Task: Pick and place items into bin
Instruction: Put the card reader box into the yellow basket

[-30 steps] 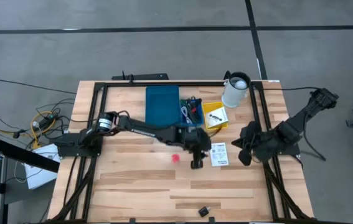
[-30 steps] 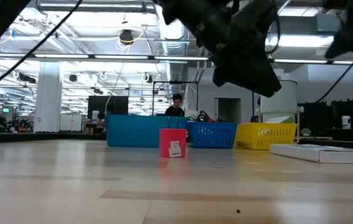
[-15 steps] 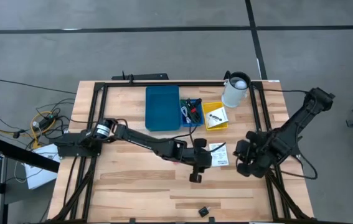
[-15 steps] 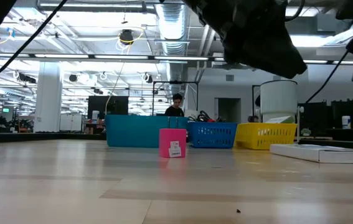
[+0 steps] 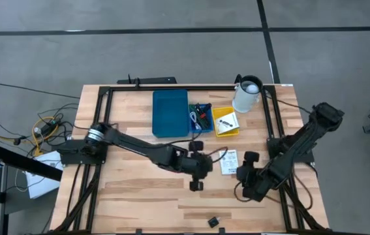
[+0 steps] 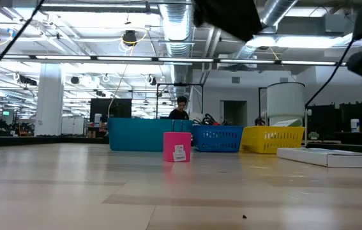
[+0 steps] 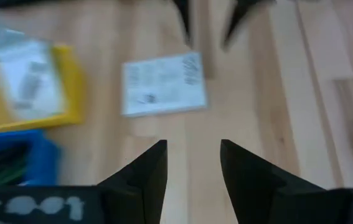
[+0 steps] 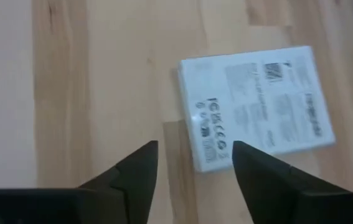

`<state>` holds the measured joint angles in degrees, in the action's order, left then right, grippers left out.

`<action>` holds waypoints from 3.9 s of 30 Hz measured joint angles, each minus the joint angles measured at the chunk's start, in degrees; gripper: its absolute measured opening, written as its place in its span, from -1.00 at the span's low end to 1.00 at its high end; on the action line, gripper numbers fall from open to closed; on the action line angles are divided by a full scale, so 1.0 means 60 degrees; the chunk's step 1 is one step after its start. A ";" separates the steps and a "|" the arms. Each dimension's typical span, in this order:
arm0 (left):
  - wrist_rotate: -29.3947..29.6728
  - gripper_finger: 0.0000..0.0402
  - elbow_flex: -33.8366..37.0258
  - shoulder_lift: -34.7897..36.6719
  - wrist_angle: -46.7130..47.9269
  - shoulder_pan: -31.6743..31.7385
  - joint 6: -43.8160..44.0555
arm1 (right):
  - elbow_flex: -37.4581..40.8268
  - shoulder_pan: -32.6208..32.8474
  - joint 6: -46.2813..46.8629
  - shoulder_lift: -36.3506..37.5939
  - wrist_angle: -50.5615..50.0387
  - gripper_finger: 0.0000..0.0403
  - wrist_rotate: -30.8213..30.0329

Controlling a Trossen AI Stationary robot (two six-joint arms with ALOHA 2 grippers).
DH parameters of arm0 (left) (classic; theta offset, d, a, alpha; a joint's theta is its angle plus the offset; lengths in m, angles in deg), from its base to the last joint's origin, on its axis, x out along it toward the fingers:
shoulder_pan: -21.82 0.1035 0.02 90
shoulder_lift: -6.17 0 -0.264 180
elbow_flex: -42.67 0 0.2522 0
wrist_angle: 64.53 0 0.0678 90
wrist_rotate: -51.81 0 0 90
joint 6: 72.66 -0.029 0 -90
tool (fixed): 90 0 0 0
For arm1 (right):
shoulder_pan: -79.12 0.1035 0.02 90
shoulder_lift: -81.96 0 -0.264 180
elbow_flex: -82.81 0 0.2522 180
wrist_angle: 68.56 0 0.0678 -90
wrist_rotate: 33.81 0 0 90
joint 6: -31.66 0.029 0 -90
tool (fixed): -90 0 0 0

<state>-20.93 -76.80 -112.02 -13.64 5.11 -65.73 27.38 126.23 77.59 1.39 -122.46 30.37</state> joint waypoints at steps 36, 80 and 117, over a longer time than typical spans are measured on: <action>0.6716 -0.31 0.0008 0.2860 0.5330 -0.2793 0.4944 | -0.0302 -0.1381 -0.1242 -0.3079 0.1639 -0.97 -0.0329; 0.7168 -0.31 0.0008 0.2856 0.5414 -0.3012 0.5145 | -0.1592 -0.7121 -0.1844 0.4838 0.1141 -1.00 -0.0077; 0.7259 -0.31 0.0008 0.2852 0.6160 -0.3661 0.5958 | 0.2788 -0.9063 0.1670 0.4963 0.6217 -1.00 0.1256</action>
<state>22.62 -76.75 -94.91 23.32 -16.85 -29.98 44.11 71.85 87.61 31.17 -85.16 37.91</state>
